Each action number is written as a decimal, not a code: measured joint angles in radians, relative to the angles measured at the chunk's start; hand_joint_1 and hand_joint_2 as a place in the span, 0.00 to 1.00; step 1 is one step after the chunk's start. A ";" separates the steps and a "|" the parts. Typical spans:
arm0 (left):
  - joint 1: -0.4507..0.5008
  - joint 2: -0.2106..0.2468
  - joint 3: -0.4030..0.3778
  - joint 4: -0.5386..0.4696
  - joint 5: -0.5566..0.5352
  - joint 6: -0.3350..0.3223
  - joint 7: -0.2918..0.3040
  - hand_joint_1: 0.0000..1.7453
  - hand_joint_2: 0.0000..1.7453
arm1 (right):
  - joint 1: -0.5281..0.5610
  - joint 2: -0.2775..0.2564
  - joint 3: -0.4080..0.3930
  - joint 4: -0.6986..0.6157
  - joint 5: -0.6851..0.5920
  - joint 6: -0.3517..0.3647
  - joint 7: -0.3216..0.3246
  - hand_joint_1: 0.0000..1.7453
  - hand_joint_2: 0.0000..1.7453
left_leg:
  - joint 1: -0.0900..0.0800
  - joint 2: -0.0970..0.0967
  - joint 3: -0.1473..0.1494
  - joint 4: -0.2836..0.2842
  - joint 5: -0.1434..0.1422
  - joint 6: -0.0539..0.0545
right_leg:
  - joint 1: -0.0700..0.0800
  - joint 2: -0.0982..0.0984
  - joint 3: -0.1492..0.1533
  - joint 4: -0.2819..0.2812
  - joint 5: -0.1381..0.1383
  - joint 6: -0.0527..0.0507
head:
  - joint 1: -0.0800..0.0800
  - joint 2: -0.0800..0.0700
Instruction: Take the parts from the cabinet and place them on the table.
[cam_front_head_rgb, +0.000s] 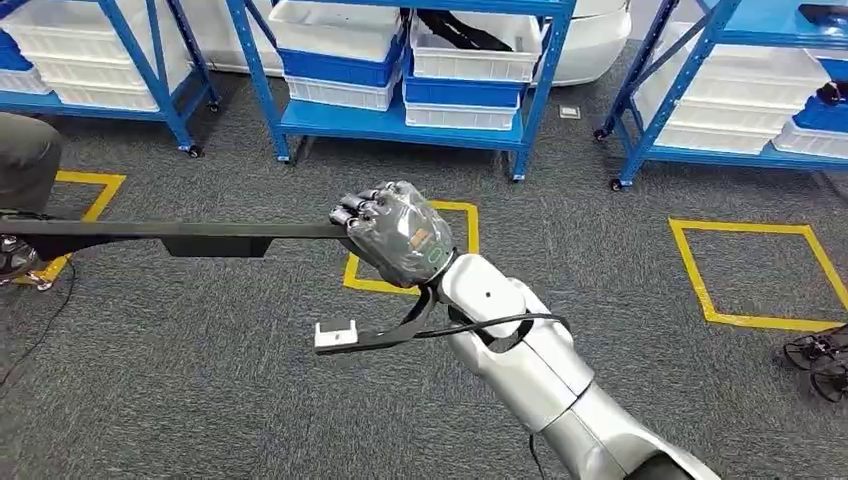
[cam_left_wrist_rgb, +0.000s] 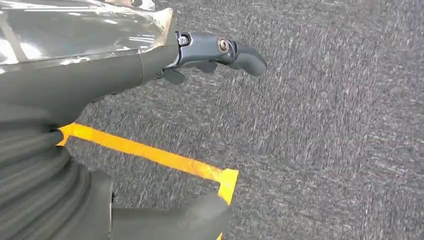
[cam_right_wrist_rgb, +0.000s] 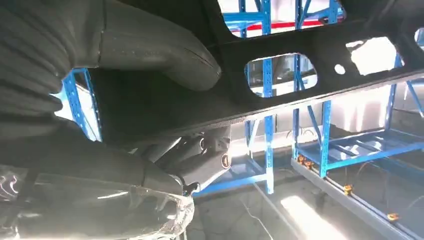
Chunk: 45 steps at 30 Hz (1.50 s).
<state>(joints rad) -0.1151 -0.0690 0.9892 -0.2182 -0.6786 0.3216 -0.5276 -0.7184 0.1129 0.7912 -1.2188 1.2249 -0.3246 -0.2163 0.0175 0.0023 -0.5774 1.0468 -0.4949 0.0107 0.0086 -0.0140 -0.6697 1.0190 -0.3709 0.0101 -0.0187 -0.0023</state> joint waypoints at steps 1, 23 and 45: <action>0.001 0.000 0.000 0.000 0.000 0.000 0.000 0.00 1.00 | 0.000 0.000 0.001 0.000 0.005 0.000 0.000 0.99 1.00 | -0.003 0.000 -0.003 0.001 0.003 0.004 | -0.003 0.000 -0.002 -0.001 0.006 0.005 | 0.001 0.000; 0.016 0.008 0.009 0.000 0.011 0.005 0.004 0.00 1.00 | 0.015 0.011 0.012 -0.013 0.031 0.002 0.007 0.99 1.00 | 0.025 -0.092 -0.045 -0.024 0.060 -0.033 | -0.019 0.053 0.071 0.019 -0.092 0.011 | 0.001 0.000; 0.016 0.002 0.022 0.000 0.011 0.033 0.012 0.00 1.00 | 0.000 0.043 0.013 0.017 0.060 0.006 0.008 0.99 1.00 | 0.013 -0.031 -0.023 -0.031 0.056 0.014 | -0.004 0.005 -0.049 0.296 -0.213 -0.023 | 0.005 0.000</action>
<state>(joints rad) -0.0986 -0.0671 1.0113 -0.2182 -0.6672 0.3548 -0.5158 -0.7186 0.1560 0.8038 -1.2016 1.2848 -0.3189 -0.2087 0.0302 -0.0283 -0.6003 1.0160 -0.4389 0.0247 0.0050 -0.0093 -0.7191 1.3147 -0.5843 -0.0128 -0.0141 -0.0023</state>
